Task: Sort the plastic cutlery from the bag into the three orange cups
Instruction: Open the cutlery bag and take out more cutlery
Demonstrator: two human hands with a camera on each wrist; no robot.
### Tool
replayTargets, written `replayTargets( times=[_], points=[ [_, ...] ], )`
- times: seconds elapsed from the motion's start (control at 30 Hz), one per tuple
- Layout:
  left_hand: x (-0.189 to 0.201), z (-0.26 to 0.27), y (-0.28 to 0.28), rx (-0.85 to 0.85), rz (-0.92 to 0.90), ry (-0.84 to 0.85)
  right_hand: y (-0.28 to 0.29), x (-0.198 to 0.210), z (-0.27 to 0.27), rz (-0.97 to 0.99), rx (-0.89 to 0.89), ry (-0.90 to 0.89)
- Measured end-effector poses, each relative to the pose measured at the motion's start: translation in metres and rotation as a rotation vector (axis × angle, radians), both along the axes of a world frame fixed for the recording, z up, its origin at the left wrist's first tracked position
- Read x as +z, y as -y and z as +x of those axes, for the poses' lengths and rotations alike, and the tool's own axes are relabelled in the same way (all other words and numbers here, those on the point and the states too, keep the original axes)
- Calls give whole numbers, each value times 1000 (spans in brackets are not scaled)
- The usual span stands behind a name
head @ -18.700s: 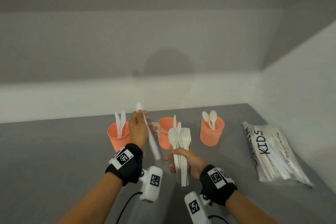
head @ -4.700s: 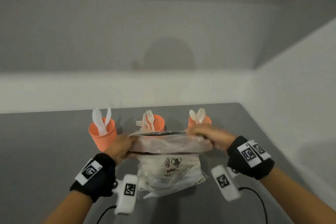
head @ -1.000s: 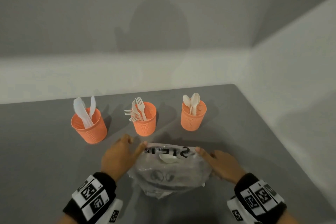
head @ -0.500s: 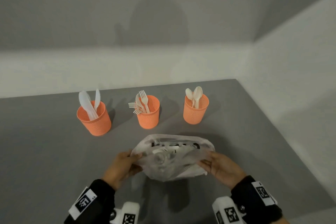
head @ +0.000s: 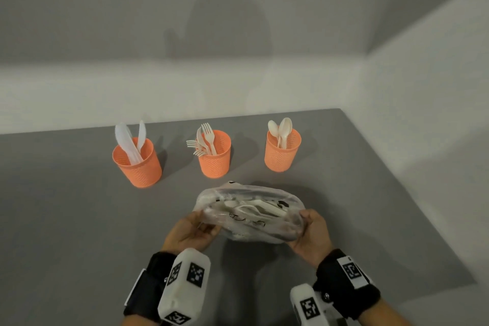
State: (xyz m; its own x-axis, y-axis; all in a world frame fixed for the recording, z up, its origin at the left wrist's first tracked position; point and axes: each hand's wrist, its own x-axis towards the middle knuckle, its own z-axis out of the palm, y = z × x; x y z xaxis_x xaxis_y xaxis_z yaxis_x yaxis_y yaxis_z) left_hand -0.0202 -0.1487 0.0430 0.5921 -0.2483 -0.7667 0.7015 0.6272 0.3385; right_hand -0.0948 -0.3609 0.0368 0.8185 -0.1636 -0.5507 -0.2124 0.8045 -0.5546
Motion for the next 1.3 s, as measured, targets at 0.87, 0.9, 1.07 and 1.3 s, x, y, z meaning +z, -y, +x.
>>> replayTargets(
  times=[0.87,0.9,1.07,1.3],
  points=[
    [-27,3,-2,-762,1651,1679,1,-9,23,-1895,660,26],
    [-28,4,-3,-757,1676,1689,3,-7,25,-1859,670,27],
    [-30,11,18,-633,1618,1412,4,-7,31,-1536,563,81],
    [-26,44,41,-509,1100,853,21,4,41,-866,385,-21]
  ],
)
